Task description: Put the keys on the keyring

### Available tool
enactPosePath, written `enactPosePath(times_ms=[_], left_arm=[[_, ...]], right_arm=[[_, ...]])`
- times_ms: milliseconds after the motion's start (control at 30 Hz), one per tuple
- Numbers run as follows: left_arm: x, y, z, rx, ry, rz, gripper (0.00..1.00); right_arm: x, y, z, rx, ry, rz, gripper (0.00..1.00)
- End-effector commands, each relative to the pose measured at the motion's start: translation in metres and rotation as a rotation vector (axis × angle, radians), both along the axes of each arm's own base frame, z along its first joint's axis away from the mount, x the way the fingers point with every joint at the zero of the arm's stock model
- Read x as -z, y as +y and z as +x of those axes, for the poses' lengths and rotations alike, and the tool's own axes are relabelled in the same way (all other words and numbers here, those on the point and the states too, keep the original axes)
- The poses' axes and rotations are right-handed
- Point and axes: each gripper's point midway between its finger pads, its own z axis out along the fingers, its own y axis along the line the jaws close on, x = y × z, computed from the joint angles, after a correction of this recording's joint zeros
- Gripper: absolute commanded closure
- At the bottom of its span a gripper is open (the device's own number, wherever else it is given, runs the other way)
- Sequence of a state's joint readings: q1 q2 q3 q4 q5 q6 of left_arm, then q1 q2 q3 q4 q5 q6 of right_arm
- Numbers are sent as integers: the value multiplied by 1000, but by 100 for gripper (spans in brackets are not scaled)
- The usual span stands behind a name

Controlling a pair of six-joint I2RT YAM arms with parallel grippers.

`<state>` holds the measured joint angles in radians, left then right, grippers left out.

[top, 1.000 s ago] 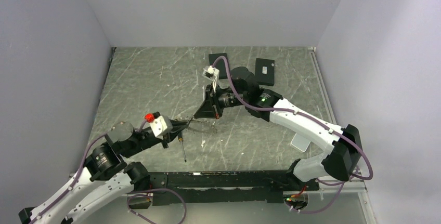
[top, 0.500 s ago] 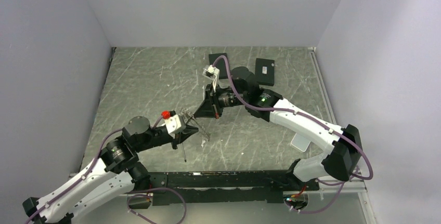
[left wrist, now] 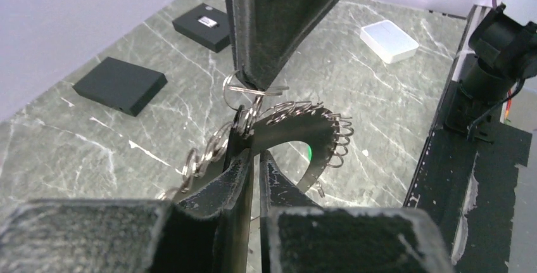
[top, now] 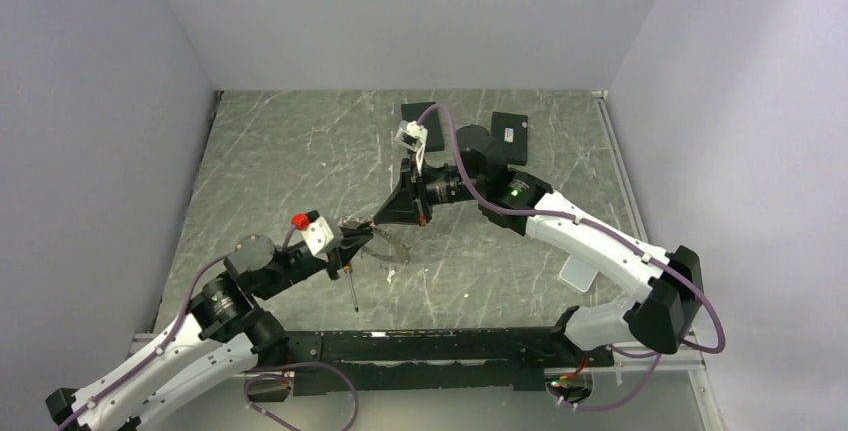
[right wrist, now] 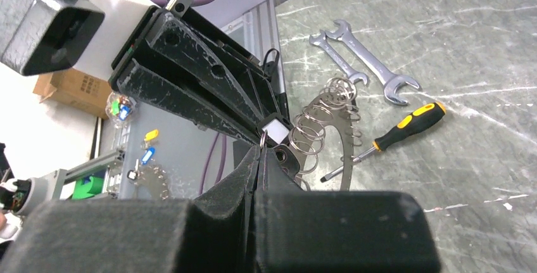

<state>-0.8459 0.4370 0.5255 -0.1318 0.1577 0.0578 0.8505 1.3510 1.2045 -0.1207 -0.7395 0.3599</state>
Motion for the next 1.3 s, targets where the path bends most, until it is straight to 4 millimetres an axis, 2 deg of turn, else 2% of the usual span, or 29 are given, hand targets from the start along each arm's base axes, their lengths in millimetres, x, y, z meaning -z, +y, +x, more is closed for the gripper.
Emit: enactPosePath(times_ms=[0,333,600,867,900,967,1133,1267], left_arm=[[-21,4,3,-36,-51,-90,86],[-35,-3,-5,31,-121,-136,82],[-33,-10,-7,70,-134,-124,78],[-33,-10,-7,74,-140,-119,85],[-32,-10,-8,77,-141,-118,87],[-34,-9,-8,72,-142,-122,100],[-35,-6,-7,58,-125,-96,100],[-17,4,3,-10,-50,47,100]], right_arm=[[-34,-3,-7,-27,-70,109,100],[-32,-3,-10,-45,-42,112,100],[-35,-1,-10,-50,-51,129,100],[-36,0,-10,-55,-48,135,100],[-35,0,-10,-56,-44,133,100],[-33,0,-10,-56,-40,129,100],[-30,-1,-9,-47,-42,113,100],[-27,-1,0,4,-43,65,100]])
